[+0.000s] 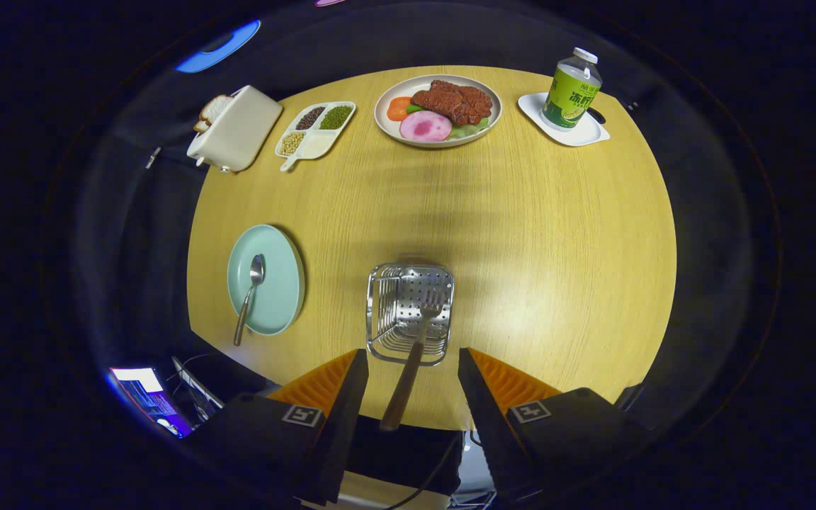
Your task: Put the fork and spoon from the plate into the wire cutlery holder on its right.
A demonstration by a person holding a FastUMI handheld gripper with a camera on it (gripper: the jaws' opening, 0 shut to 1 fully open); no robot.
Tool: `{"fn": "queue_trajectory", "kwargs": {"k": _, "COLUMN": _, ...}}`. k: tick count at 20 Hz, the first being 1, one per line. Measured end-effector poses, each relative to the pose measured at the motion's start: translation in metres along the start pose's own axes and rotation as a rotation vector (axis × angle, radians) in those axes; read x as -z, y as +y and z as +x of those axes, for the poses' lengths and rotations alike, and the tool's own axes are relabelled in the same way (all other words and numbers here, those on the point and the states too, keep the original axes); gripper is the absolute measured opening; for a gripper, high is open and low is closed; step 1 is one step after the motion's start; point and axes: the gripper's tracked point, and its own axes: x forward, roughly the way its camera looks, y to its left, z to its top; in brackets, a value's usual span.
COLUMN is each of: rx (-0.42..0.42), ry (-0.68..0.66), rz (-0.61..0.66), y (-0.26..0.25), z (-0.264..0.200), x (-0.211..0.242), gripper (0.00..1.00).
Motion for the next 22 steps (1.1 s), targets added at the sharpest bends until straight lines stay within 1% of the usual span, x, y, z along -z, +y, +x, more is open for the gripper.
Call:
{"fn": "queue_trajectory", "kwargs": {"k": 3, "rx": -0.014, "ry": -0.052, "rz": 0.001, "y": 0.008, "z": -0.009, "x": -0.002, "gripper": 0.81}}
{"fn": "queue_trajectory", "kwargs": {"k": 5, "rx": -0.024, "ry": -0.135, "rz": -0.024, "y": 0.023, "z": -0.024, "x": -0.012, "gripper": 0.83}}
{"fn": "queue_trajectory", "kwargs": {"k": 6, "rx": -0.033, "ry": -0.192, "rz": -0.040, "y": 0.036, "z": -0.033, "x": -0.017, "gripper": 0.89}}
{"fn": "queue_trajectory", "kwargs": {"k": 7, "rx": -0.047, "ry": -0.255, "rz": -0.054, "y": 0.052, "z": -0.045, "x": -0.024, "gripper": 0.98}}
{"fn": "queue_trajectory", "kwargs": {"k": 10, "rx": -0.097, "ry": -0.428, "rz": -0.070, "y": 0.104, "z": -0.072, "x": -0.044, "gripper": 0.99}}
{"fn": "queue_trajectory", "kwargs": {"k": 12, "rx": -0.115, "ry": -0.487, "rz": -0.085, "y": 0.134, "z": -0.078, "x": -0.046, "gripper": 1.00}}
{"fn": "queue_trajectory", "kwargs": {"k": 13, "rx": -0.120, "ry": -0.499, "rz": -0.093, "y": 0.148, "z": -0.076, "x": -0.045, "gripper": 0.99}}
{"fn": "queue_trajectory", "kwargs": {"k": 15, "rx": -0.129, "ry": -0.489, "rz": -0.112, "y": 0.176, "z": -0.057, "x": -0.039, "gripper": 0.99}}
{"fn": "queue_trajectory", "kwargs": {"k": 18, "rx": -0.167, "ry": -0.429, "rz": -0.099, "y": 0.223, "z": -0.015, "x": -0.019, "gripper": 0.99}}
{"fn": "queue_trajectory", "kwargs": {"k": 22, "rx": -0.149, "ry": -0.360, "rz": -0.097, "y": 0.260, "z": 0.045, "x": -0.002, "gripper": 1.00}}
